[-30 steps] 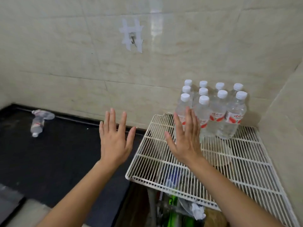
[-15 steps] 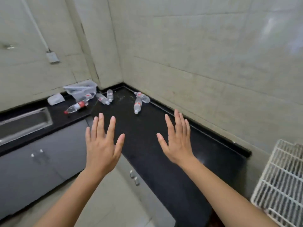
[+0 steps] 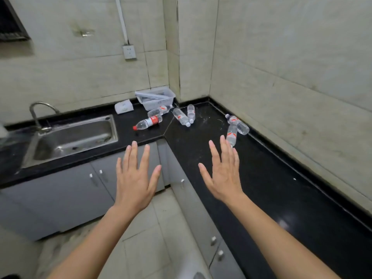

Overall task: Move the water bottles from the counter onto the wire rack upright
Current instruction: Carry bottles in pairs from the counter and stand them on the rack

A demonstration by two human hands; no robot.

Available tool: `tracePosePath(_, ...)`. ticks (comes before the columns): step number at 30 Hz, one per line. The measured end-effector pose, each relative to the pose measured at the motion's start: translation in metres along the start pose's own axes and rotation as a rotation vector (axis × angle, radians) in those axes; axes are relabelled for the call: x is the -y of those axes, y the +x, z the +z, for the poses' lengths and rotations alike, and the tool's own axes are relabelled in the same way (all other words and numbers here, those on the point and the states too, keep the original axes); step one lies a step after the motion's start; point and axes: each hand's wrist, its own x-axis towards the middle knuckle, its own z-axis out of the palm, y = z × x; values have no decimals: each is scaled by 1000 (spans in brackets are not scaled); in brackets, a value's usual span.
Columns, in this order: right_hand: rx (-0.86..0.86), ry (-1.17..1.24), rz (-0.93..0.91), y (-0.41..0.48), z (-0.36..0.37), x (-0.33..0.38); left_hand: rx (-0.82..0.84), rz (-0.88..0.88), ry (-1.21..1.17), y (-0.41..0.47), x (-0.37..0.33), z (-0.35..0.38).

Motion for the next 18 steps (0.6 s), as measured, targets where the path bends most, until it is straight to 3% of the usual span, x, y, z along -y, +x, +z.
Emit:
tracePosePath(8,66,28,72,153,134,-31,95,-31,60,174,67,92)
tracePosePath(18,172,46,8,349,229,-20,208,-93,62,348,150,146)
